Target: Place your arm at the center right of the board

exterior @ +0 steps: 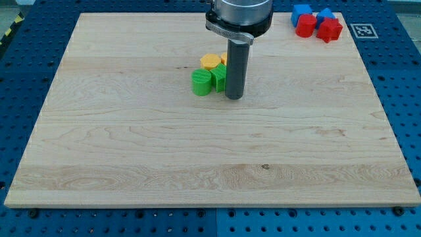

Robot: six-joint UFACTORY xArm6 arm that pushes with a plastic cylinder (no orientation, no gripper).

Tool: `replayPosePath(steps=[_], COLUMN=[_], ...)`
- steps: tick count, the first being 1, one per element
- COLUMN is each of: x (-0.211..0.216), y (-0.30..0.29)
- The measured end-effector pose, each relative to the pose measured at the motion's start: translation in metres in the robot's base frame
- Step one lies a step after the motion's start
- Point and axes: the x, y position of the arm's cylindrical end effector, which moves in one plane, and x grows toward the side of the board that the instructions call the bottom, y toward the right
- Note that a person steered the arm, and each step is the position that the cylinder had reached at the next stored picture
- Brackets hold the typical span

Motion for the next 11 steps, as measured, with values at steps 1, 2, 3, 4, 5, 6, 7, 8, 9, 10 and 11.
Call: replayPosePath(steps=[1,2,3,4,5,6,7,8,9,10,11], x=[0.0,0.031,0.087,0.091,0.091,0.103,0.099,0.082,0.042,-0.034,-0.138], y=[0.0,-0.002,-0.038,-0.05,-0.05,-0.041,0.026,0.1,0.176,0.245,0.279])
